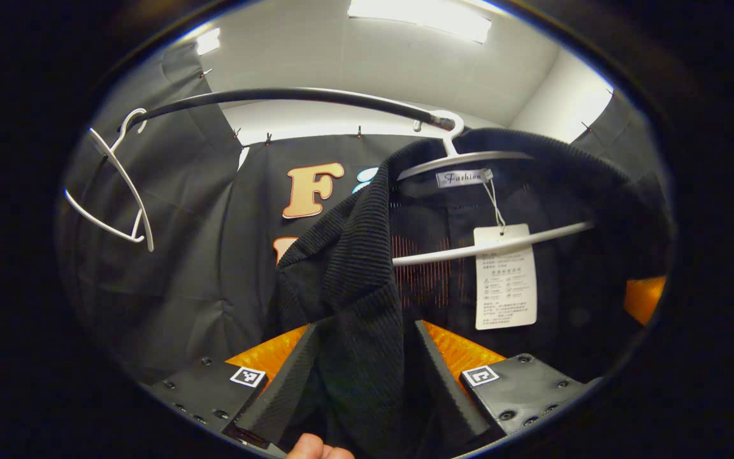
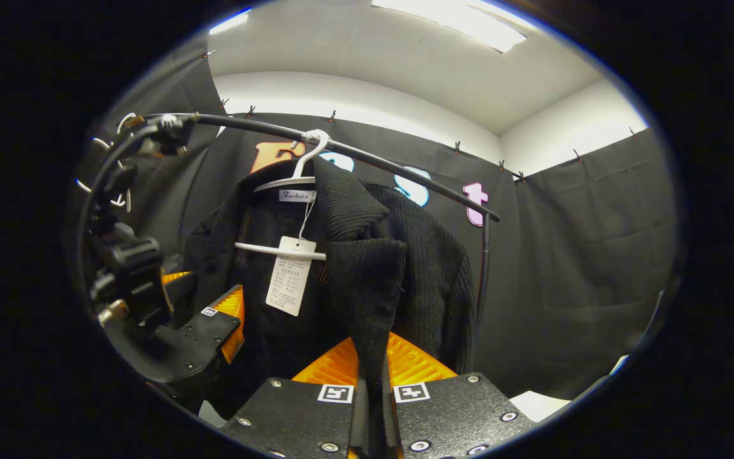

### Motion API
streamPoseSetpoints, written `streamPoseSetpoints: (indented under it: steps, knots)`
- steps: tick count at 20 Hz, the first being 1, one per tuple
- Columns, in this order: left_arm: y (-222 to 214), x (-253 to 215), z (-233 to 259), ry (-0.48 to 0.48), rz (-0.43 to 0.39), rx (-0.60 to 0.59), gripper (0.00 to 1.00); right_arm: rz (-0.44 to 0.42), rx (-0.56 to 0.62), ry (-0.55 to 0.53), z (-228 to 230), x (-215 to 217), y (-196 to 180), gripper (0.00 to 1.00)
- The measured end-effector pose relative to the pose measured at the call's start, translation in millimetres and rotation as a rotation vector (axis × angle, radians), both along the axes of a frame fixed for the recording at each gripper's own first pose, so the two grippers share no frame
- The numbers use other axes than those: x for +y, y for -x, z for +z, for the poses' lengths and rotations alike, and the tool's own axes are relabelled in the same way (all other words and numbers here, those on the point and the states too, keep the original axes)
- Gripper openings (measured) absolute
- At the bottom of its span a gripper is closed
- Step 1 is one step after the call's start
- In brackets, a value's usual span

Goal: Grasp the clothes on the hanger with both hands and then place them into the laundry hamper below.

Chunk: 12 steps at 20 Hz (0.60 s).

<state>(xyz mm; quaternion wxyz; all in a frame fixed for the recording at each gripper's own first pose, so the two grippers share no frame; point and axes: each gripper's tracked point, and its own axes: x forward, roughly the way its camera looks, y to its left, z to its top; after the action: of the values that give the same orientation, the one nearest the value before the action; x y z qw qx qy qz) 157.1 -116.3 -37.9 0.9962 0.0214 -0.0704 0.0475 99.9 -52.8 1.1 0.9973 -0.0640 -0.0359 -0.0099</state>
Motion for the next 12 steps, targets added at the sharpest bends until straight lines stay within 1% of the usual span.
streamPoseSetpoints:
  steps: [1, 2, 3, 5, 6, 9, 11, 12]
  knots:
    - [-4, 8, -5, -0.01, 0.019, 0.009, 0.93, 0.004, 0.002, -0.003, -1, 0, 0, 0.09]
    - [-7, 17, -10, -0.015, 0.04, 0.014, 0.95, 0.004, 0.001, -0.007, -1, 0, 1, 0.09]
    - [-10, 28, -14, -0.018, 0.06, 0.022, 0.94, 0.004, 0.002, -0.012, -1, -1, 1, 0.09]
    - [-11, 48, -17, -0.026, 0.091, 0.023, 0.98, 0.004, 0.0, -0.023, 0, -3, 1, 0.09]
    - [-10, 59, -16, -0.032, 0.103, 0.014, 0.98, 0.003, -0.001, -0.025, 1, -4, 1, 0.09]
    - [-5, 84, -11, -0.041, 0.127, 0.015, 0.97, -0.012, -0.008, -0.018, 4, -9, 1, 0.09]
    - [-4, 95, -5, -0.056, 0.116, 0.013, 0.98, -0.028, -0.014, -0.022, 6, -13, 3, 0.09]
    - [-4, 94, 1, -0.065, 0.088, 0.001, 0.86, -0.032, -0.018, -0.028, 8, -15, 4, 0.09]
